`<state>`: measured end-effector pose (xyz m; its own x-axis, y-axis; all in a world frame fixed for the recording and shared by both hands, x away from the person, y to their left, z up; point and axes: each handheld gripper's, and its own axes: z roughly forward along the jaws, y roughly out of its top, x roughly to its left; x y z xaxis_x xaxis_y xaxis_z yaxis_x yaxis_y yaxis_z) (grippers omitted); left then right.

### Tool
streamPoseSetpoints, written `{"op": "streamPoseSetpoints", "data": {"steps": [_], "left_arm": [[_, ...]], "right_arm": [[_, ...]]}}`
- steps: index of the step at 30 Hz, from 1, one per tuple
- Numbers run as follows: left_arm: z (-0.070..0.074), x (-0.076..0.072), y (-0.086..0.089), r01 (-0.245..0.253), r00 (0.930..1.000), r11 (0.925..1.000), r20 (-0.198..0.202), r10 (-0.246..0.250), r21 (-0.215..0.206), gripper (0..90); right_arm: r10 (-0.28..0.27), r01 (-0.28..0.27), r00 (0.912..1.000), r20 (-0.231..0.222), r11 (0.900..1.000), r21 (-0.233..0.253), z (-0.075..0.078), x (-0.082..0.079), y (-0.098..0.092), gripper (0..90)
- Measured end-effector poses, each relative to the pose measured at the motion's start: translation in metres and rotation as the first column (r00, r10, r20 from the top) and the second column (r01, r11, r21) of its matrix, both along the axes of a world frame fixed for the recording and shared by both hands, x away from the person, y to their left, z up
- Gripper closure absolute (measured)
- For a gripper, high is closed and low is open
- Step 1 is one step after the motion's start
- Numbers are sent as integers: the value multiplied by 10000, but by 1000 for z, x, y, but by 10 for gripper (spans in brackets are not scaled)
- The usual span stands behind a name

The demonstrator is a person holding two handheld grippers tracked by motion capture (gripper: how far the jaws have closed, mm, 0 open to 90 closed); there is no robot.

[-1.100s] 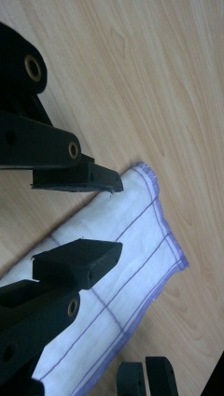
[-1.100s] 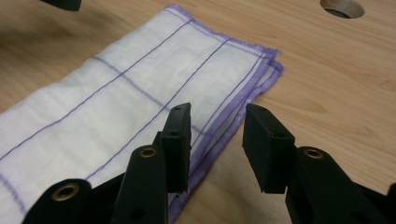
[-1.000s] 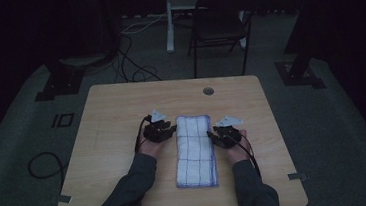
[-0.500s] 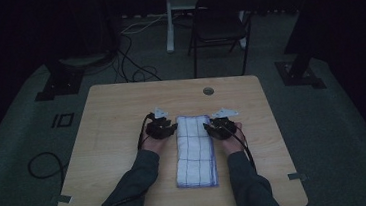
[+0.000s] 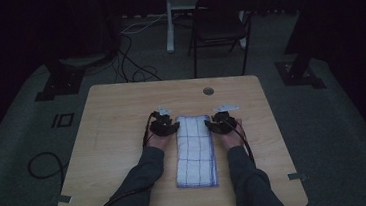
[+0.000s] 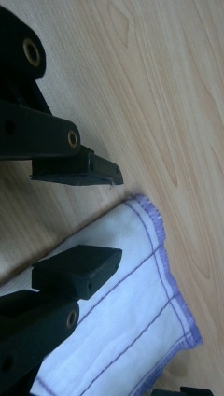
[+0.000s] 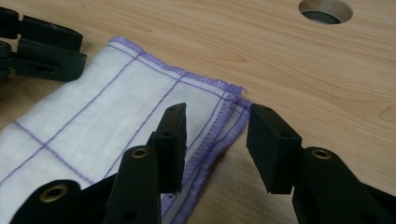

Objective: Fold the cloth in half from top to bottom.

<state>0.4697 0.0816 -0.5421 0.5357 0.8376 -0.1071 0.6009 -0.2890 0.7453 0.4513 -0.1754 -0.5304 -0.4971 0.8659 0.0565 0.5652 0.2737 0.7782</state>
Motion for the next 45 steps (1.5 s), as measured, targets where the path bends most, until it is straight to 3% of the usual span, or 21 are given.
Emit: {"op": "streamPoseSetpoints", "data": {"steps": [13,21,24,28,32,36,38,45], "left_arm": [[1,12,-8,-202,9997,9997,-148,203,99,561],[1,16,-12,-27,9999,9999,-139,29,101,555],[1,16,-15,-4,9999,9999,-142,6,141,556],[2,18,-18,-25,9997,9999,-234,28,120,558],[3,19,-20,-40,9993,9998,-359,47,177,585],[4,19,-25,62,9986,9998,-519,-53,179,705],[5,19,-26,206,9976,9996,-662,-195,170,817],[7,18,-28,365,9976,9982,-605,-335,480,871]], "right_arm": [[-529,537,9954,-802,9985,86,-9,29,7,519],[-691,697,9934,-919,9976,30,-10,34,8,502],[-614,591,9948,-814,9978,-311,-10,32,11,508],[-646,617,9947,-802,9973,-387,-10,30,14,552],[-462,438,9943,-964,9987,-268,-8,30,14,652],[-341,330,9937,-1069,9994,-115,-8,30,13,754],[-253,261,9929,-1161,9996,59,-8,31,14,819],[-280,338,9905,-1344,9986,416,-8,31,10,847]]}}
